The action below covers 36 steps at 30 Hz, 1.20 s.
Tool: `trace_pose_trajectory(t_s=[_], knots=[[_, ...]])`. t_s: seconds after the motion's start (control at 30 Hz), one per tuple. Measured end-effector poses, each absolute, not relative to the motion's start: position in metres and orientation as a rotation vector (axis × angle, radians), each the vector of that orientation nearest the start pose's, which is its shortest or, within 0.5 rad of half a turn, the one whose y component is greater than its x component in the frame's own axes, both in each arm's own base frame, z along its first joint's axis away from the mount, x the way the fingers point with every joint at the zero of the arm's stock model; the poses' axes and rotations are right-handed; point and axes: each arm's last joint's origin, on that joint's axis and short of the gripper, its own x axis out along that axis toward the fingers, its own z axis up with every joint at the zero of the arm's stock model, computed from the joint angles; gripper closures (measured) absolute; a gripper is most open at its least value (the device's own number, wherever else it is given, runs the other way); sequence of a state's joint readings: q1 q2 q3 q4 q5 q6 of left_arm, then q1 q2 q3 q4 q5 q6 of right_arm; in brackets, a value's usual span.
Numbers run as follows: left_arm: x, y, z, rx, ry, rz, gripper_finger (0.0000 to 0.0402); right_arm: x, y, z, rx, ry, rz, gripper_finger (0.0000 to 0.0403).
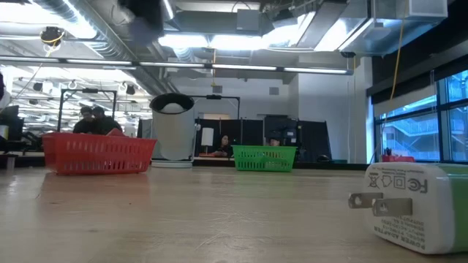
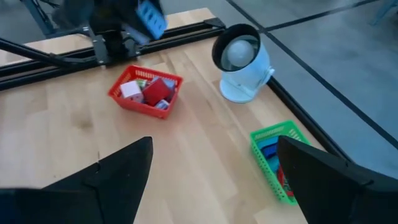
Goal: Pick & Place Office items
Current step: Put the light purple charger adapter into the red bin, then put the green charger adapter into the red bin
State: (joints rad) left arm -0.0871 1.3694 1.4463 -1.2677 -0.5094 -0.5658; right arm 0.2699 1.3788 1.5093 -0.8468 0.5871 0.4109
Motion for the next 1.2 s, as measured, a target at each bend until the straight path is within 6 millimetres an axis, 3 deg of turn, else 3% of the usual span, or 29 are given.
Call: trace_pose_trajectory(t_s=[0.27, 0.47, 0.83, 1.07, 1.2], knots=[[0.208, 0.014, 0.259, -0.415, 0.888, 0.651, 0.0279, 0.271, 0.043, 0.394, 0.102, 0.577, -0.479, 0.0057], [0.192, 0.014, 0.217, -0.468, 0.980, 0.721, 0.0279, 0.273, 0.032, 0.394, 0.111, 0.577, -0.515, 0.0057], [0.190, 0.011, 0.205, -0.442, 1.076, 0.767, 0.0271, 0.274, 0.022, 0.394, 0.126, 0.574, -0.555, 0.0057], [0.190, 0.012, 0.204, -0.461, 1.065, 0.785, 0.0213, 0.274, 0.022, 0.394, 0.126, 0.574, -0.554, 0.0057], [0.194, 0.012, 0.214, -0.348, 1.080, 0.710, 0.0190, 0.274, 0.022, 0.394, 0.126, 0.574, -0.554, 0.0057]])
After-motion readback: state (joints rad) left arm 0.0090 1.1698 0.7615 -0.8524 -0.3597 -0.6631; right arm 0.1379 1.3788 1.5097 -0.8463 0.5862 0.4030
